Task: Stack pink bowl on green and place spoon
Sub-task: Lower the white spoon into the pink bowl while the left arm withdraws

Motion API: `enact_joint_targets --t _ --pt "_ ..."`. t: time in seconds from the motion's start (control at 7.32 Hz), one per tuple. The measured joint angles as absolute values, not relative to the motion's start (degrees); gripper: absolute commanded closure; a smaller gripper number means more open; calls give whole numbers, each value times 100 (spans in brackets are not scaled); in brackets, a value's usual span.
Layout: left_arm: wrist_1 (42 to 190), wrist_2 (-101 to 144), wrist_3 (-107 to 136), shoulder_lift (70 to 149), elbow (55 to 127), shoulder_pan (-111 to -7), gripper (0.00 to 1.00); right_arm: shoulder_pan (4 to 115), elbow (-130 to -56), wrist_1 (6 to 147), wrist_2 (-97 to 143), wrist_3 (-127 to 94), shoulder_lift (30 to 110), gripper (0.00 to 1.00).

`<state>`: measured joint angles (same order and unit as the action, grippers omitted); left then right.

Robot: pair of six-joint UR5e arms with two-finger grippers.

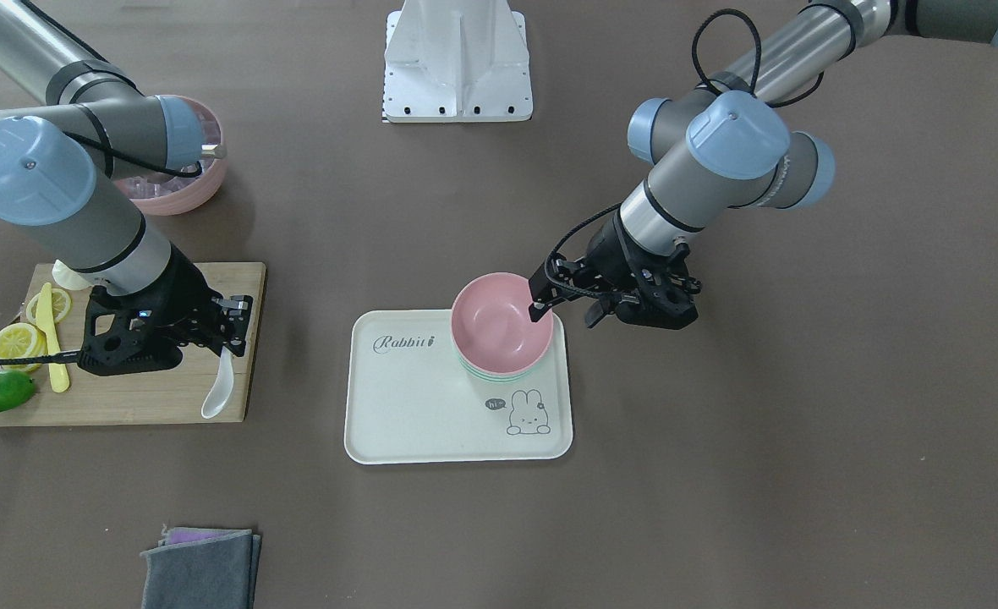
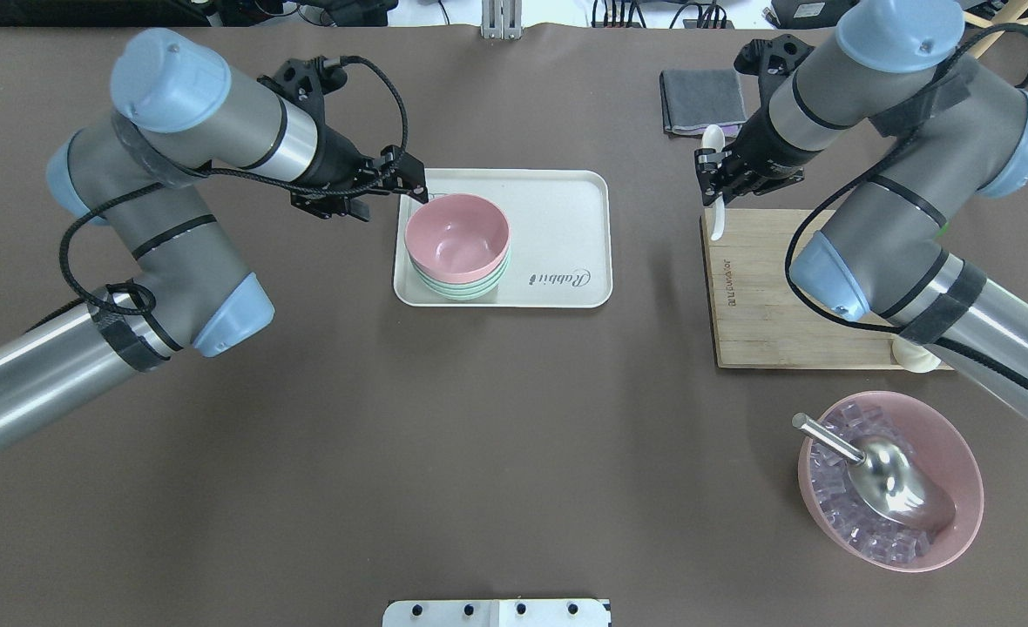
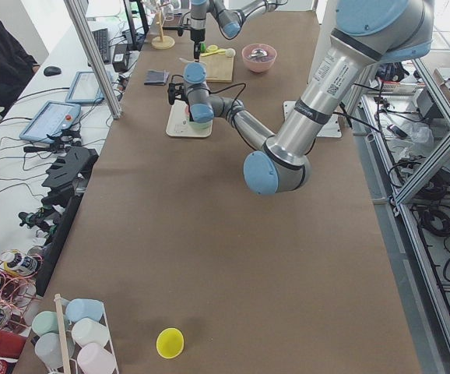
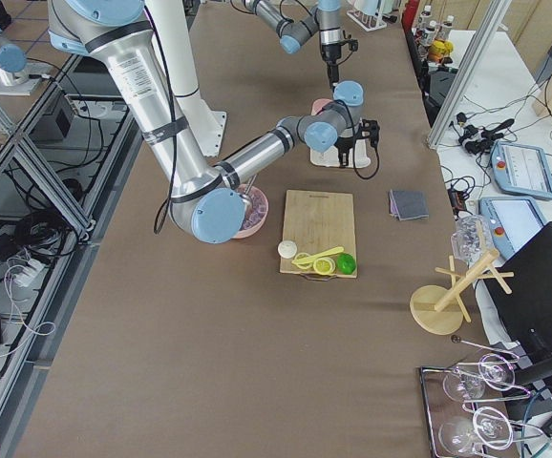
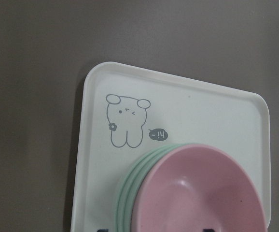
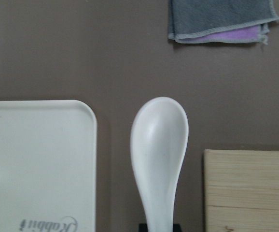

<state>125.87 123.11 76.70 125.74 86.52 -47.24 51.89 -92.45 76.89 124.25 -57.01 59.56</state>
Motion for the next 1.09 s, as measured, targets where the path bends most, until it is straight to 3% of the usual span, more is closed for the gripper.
enact_joint_targets --t 0.55,1.09 --pt "12596 13562 6595 11486 9048 -6117 2 4481 -8821 7688 12115 -7366 4462 100" --pt "12603 13581 6211 11194 9029 -6221 2 3922 -8392 7710 11985 -8243 3754 100"
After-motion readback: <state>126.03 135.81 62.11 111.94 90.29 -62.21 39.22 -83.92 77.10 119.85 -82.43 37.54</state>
